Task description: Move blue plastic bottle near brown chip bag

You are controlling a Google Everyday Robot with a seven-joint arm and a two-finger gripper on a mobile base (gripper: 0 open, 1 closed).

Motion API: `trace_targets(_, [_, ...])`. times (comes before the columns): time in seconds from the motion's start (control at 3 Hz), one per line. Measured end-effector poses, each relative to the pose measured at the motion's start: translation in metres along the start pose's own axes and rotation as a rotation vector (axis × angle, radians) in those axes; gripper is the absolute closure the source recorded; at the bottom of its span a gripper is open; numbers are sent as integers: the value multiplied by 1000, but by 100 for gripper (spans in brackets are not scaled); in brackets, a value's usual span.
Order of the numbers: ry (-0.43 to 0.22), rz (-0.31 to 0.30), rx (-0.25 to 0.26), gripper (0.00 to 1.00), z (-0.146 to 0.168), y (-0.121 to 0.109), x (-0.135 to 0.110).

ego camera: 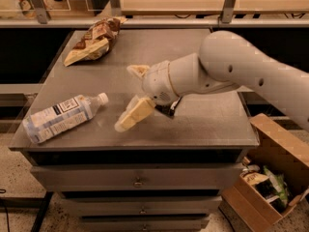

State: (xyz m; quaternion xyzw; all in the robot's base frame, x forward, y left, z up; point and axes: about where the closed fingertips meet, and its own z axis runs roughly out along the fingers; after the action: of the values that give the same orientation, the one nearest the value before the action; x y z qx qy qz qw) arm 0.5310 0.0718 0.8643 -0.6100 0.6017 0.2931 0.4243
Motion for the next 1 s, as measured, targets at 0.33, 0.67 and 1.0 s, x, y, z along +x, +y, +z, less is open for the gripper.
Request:
trace_targets(0.33, [-64,4,-9,0,28,-2,-11])
trace_targets(0.67, [-82,-1,-25,0,48,-3,-20])
trace_targets(1.0, [-45,1,-31,0,61,-2,-19])
